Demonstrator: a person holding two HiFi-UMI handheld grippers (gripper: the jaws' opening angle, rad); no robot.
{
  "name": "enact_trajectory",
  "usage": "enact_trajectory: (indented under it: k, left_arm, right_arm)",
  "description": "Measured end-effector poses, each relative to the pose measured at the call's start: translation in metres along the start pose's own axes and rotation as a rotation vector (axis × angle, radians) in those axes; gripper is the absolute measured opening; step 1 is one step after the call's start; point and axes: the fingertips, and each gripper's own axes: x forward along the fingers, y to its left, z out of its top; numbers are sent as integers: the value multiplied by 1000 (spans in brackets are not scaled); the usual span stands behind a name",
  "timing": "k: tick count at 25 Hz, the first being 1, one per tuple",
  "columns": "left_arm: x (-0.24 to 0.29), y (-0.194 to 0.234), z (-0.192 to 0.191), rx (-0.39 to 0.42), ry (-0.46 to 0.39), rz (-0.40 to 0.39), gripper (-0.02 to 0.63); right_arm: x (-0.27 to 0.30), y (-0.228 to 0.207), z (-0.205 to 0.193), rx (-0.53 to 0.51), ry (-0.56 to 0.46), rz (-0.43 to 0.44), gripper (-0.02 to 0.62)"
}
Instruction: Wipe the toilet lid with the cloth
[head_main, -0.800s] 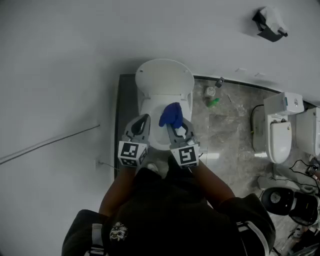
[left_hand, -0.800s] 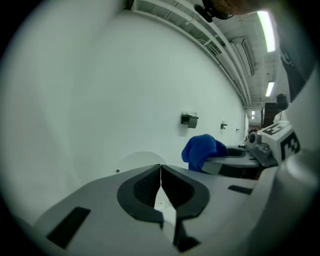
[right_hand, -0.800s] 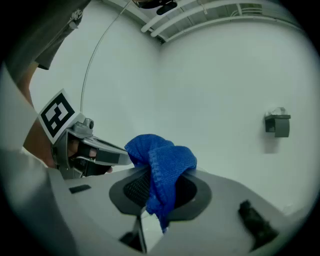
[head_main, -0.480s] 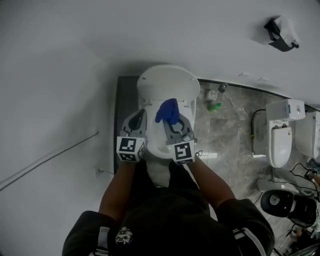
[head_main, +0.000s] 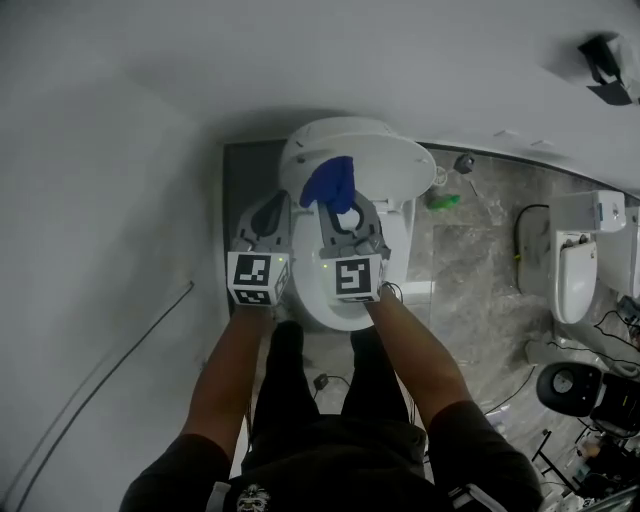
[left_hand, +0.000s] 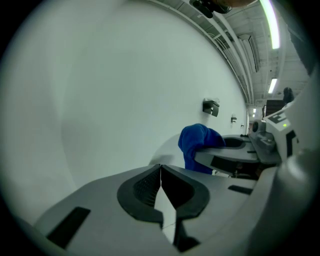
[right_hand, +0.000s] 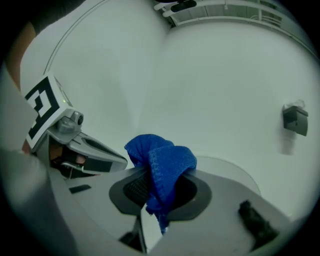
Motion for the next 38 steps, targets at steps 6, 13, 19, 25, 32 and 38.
enact_trajectory:
  k: [6,13,19,25,32,38]
  left_arm:
    - [22,12,-23,-30,27,6,12]
    - [40,12,-25,-39,27,1,12]
    - [55,-7,-26,-34,32,-21,12]
    - [71,-37,-28,-36,47,-56,12]
    - [76,-57,-31,-39,55,-97,12]
    - [75,-48,-34,-53,43,-81,12]
  right_arm:
    - [47,0,-20,22,29,5,72]
    - [61,-38,-19,49,23,-60,72]
    - [48,-85,-37,59,47,-137,72]
    - [32,-128,-53,44,80,-196,72]
    - [7,-163,-74,28,130,-284,72]
    - [-7,-162,-81,39,140,-308,72]
